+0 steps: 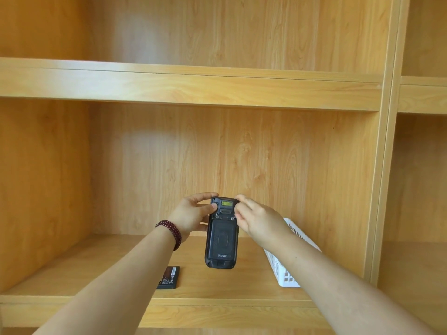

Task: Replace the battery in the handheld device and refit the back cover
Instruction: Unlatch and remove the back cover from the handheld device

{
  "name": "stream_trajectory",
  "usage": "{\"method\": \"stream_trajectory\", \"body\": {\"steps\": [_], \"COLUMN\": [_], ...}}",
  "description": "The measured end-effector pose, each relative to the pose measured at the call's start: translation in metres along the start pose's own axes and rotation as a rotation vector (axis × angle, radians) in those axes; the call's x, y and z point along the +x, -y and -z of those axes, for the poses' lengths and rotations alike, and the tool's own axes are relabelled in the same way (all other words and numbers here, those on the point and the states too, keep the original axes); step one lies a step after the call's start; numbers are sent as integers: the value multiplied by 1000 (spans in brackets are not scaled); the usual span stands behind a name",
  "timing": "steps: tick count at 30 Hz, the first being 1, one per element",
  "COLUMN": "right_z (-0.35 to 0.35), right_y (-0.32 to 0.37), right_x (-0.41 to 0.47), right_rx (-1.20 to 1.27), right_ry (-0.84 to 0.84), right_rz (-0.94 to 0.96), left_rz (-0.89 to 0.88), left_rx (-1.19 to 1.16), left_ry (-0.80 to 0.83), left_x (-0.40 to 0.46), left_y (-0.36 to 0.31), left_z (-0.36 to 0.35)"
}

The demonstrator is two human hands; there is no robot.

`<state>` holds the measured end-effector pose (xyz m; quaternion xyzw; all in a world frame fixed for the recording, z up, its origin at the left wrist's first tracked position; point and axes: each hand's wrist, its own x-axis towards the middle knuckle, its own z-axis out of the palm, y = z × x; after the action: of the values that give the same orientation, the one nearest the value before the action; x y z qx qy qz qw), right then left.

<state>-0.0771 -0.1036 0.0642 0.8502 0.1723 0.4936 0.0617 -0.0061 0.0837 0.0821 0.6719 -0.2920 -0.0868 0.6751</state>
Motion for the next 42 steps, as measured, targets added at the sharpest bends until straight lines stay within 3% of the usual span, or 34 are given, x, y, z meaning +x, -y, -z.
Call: {"method": "stream_trajectory", "body": {"steps": [4,6,11,23,27,42], "right_z": [6,8,-2,-10,-13,-16], "right_y": [-1,0,21,36,36,30], "right_x": [5,4,-5,22,28,24], "right_rx": [69,220,503,817,851,725], "right_ry": [33,91,-1,41,41,-60], "right_rz": [-116,-308,-754,-1386,-1452,-1260], "left_rz": [23,23,-2,-60,-74,-125], "left_rx": [-10,-28,-65,-28,-13,-22], "left_ry": [-4,-20,-73,-116,-119,-135], "left_x": [-2,-1,3,7,7,12], "left_y": [8,10,9,14,13,5], "left_z": [-8,-7,-2,-10,-12,-22]}}
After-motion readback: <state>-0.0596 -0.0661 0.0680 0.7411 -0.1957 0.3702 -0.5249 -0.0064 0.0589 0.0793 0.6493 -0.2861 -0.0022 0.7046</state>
